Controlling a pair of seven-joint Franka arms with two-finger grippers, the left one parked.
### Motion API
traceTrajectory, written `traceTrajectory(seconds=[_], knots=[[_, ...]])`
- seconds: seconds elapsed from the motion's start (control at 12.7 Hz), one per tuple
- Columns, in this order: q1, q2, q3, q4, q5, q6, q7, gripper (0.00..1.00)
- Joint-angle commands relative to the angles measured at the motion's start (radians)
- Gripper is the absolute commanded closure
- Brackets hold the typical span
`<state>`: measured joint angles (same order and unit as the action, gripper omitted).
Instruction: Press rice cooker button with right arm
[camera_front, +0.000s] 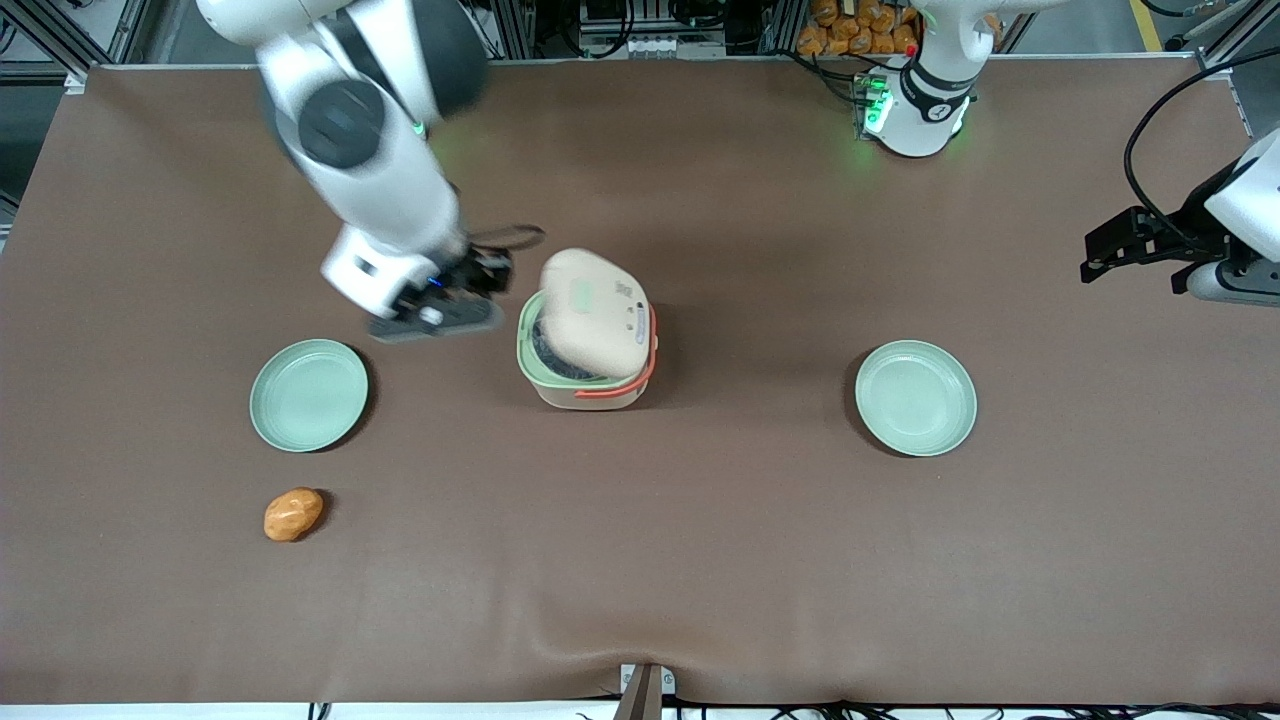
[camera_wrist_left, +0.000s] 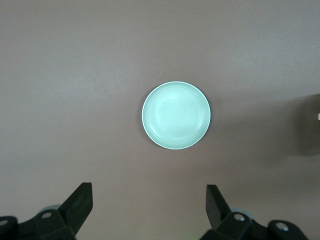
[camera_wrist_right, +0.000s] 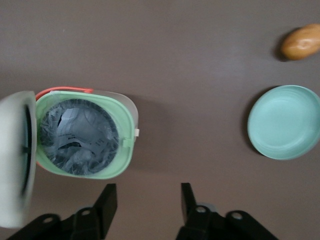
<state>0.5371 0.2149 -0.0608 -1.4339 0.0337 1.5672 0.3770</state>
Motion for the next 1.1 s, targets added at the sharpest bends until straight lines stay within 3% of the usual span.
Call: traceTrajectory(seconds=[0.0, 0.24, 0.55, 0.71, 1.02], knots=[[-0.141, -0.026, 0.01, 0.108, 0.022, -0.139, -0.004, 0.0], [-0.314, -0.089, 0.013, 0.119, 0.022, -0.162, -0.108, 0.0], [-0.423, -0.132, 0.013, 0.104, 0.005, -0.239, -0.2, 0.0], [-0.479, -0.128, 0.012, 0.087, 0.0, -0.227, -0.346, 0.0], [-0.542, -0.146, 0.012, 0.004, -0.006, -0.164, -0.451, 0.0]])
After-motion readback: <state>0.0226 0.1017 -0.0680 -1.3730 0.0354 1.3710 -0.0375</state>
